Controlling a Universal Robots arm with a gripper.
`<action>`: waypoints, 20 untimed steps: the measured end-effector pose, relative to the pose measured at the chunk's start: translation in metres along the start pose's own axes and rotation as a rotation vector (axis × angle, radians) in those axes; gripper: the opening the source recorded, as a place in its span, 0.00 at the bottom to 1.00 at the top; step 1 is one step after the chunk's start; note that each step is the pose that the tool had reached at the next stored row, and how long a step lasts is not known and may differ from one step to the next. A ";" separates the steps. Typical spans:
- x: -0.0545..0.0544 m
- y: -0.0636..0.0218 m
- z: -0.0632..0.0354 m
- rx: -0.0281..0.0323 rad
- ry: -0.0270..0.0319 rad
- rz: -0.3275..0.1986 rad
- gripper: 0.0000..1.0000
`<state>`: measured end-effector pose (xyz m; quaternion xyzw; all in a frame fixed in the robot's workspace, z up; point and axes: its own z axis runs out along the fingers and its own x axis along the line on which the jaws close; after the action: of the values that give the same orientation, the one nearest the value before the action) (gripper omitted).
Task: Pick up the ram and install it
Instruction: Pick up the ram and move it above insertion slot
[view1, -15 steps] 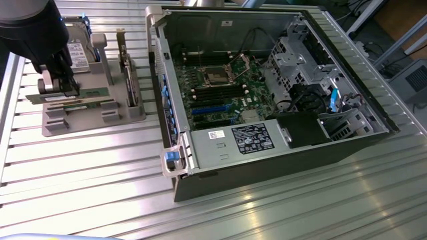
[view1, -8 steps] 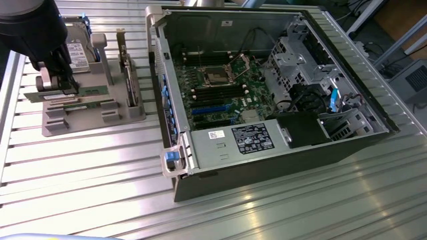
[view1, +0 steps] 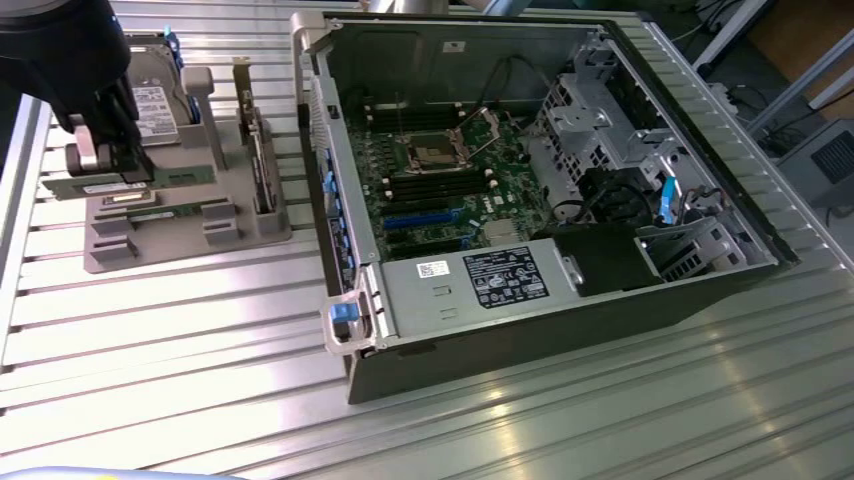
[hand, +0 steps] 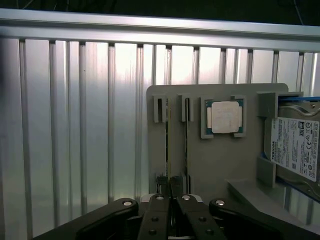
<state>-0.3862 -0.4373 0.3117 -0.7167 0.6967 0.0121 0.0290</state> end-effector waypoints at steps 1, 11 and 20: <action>0.000 0.0000 -0.0007 0.0000 0.0000 0.000 0.12; -0.001 -0.0003 -0.0109 0.0000 0.0000 0.000 0.12; -0.001 -0.0005 -0.0206 0.0000 0.0000 0.000 0.12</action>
<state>-0.3862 -0.4373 0.3323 -0.7167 0.6967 0.0122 0.0290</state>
